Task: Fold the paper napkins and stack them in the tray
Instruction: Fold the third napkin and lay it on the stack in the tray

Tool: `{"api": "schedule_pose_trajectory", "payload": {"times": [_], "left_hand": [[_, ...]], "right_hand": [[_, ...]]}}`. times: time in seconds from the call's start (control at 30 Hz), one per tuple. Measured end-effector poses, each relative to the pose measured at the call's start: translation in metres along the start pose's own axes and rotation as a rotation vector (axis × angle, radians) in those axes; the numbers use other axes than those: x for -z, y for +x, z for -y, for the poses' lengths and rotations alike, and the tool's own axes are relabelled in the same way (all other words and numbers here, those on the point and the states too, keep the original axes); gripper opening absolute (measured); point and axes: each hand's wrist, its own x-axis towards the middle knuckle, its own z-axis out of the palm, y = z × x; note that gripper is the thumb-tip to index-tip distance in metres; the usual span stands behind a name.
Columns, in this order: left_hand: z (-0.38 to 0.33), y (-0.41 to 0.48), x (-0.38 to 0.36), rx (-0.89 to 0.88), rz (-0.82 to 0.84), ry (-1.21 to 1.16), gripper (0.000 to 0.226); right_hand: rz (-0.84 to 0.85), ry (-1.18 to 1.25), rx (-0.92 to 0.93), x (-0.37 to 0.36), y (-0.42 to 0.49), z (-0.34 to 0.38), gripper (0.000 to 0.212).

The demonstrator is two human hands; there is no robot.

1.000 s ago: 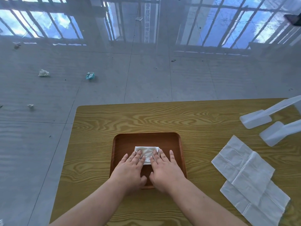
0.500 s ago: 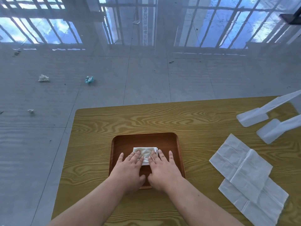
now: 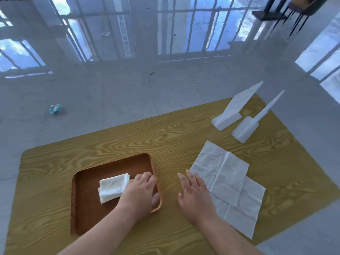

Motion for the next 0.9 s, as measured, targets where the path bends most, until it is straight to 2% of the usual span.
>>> {"api": "schedule_pose_trajectory", "payload": {"times": [0.2,0.3,0.43,0.57,0.67,0.73,0.8,0.83,0.9], "left_hand": [[-0.091,0.044,-0.006,-0.046,0.13,-0.172,0.059],[-0.121,0.059,-0.008,-0.048,0.143,-0.162,0.062],[-0.143,0.07,-0.013,0.038,0.174,-0.098,0.065],[-0.15,0.08,-0.014,0.02,0.181,-0.061,0.068],[-0.154,0.085,-0.011,-0.017,0.216,-0.075,0.074],[-0.159,0.087,-0.007,-0.002,0.236,-0.169,0.073],[-0.164,0.086,-0.001,0.044,0.243,-0.351,0.07],[-0.166,0.084,0.002,0.068,0.24,-0.454,0.068],[-0.171,0.077,0.01,0.101,0.233,-0.647,0.066]], "right_hand": [[0.028,0.003,-0.195,0.021,-0.024,-0.094,0.07],[0.079,0.029,-0.237,0.024,-0.035,-0.123,0.071],[0.107,0.007,-0.213,0.022,-0.045,-0.145,0.071],[0.11,0.018,-0.175,0.022,-0.05,-0.155,0.072],[0.052,0.049,-0.174,0.026,-0.055,-0.156,0.068],[-0.09,0.059,-0.16,0.028,-0.06,-0.153,0.05],[-0.168,0.183,-0.217,0.031,-0.062,-0.144,0.027],[-0.146,0.311,-0.289,0.035,-0.06,-0.138,0.03],[0.021,0.659,-0.482,0.044,-0.055,-0.124,0.053]]}}
